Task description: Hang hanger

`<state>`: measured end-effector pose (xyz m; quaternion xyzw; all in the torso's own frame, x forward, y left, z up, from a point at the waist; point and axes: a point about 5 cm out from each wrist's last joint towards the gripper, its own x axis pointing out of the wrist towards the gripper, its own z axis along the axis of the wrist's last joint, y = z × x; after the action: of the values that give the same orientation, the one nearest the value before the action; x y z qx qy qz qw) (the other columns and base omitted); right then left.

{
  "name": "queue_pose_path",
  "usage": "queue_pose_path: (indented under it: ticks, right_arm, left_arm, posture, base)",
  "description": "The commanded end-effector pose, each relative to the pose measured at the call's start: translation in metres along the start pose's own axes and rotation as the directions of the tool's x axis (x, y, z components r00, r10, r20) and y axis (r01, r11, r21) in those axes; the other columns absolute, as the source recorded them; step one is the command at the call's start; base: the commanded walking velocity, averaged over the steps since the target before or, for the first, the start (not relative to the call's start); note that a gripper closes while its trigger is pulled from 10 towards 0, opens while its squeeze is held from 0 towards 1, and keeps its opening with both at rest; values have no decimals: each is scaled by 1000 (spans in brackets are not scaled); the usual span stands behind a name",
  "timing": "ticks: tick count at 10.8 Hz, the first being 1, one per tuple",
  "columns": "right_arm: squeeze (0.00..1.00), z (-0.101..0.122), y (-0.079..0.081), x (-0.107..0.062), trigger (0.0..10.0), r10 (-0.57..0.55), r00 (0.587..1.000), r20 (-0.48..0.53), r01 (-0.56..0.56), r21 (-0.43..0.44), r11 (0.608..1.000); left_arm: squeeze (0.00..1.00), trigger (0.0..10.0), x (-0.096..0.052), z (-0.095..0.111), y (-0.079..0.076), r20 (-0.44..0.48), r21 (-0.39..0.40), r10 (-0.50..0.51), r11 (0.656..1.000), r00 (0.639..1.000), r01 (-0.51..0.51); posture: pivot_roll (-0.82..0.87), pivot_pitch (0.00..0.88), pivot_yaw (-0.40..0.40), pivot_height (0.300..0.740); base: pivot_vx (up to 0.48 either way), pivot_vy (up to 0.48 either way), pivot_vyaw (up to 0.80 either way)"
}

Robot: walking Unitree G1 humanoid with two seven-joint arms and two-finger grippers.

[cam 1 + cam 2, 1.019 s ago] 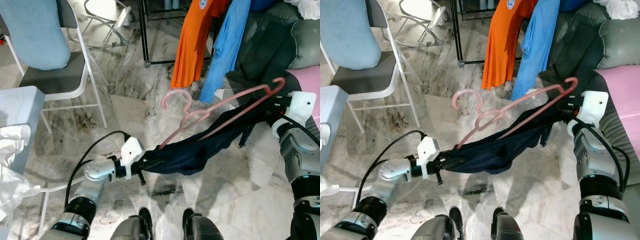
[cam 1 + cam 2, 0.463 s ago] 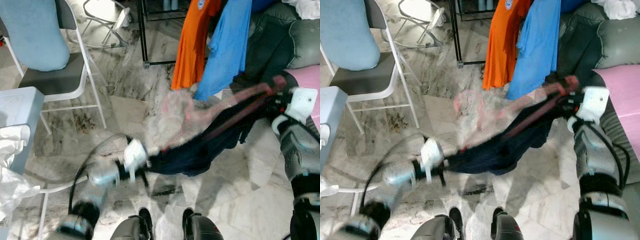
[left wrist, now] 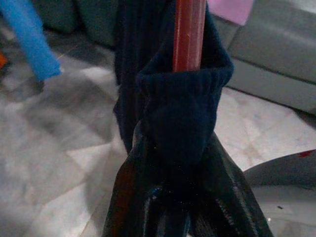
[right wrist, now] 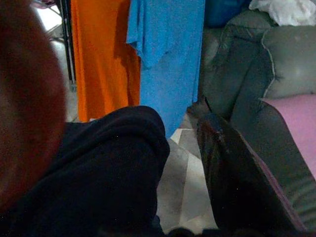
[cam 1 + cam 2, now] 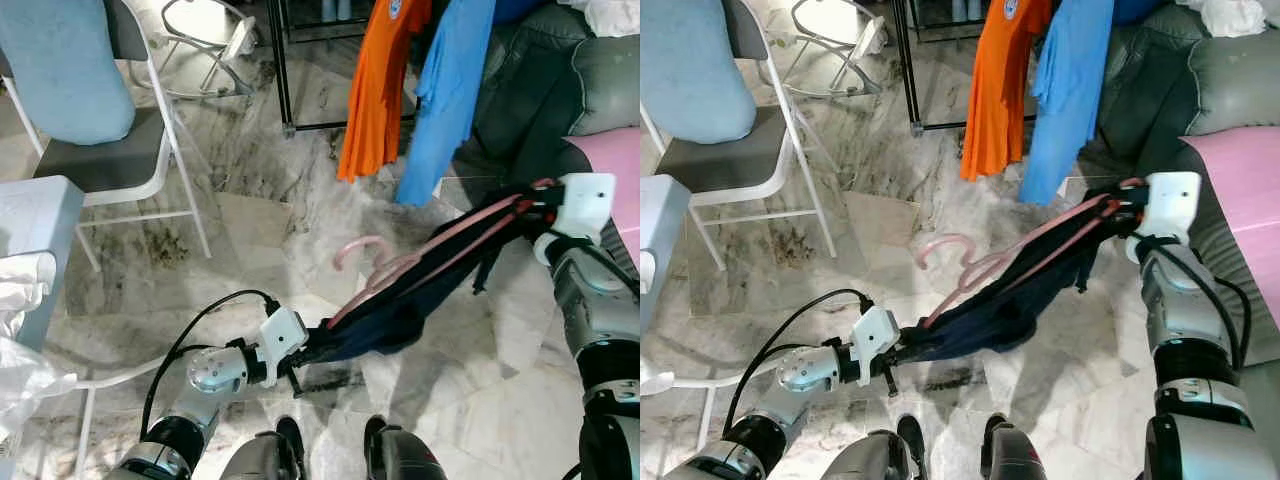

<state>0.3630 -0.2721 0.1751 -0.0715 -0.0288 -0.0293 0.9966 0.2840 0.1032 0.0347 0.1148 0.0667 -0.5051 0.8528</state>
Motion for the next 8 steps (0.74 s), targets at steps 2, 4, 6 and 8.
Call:
queue_pose_path:
  ticks: [2,4,6,8]
  right_arm:
    - [0,31,-24,2,0,-89,988,129,97,-56,994]
    - [0,39,-37,0,0,-137,978,160,154,-94,984]
    - [0,32,-39,-1,0,-139,982,131,151,-89,984]
    - [0,18,-38,-2,0,-139,987,77,143,-56,988]
  left_arm:
    - [0,0,-27,-36,-3,-166,-98,73,991,983,-91]
    - [0,0,-39,-46,-5,-217,-69,74,994,973,-91]
    - [0,0,-43,-45,-2,-188,-80,112,988,976,-129]
    - [0,0,-47,-42,0,-171,-59,76,994,982,-87]
  posture:
    - [-156,268,54,740]
    - [-159,264,57,740]
    - [-164,266,57,740]
    - [-157,271,55,740]
  base:
    - [0,0,0]
    - [0,0,0]
    - [0,0,0]
    - [0,0,0]
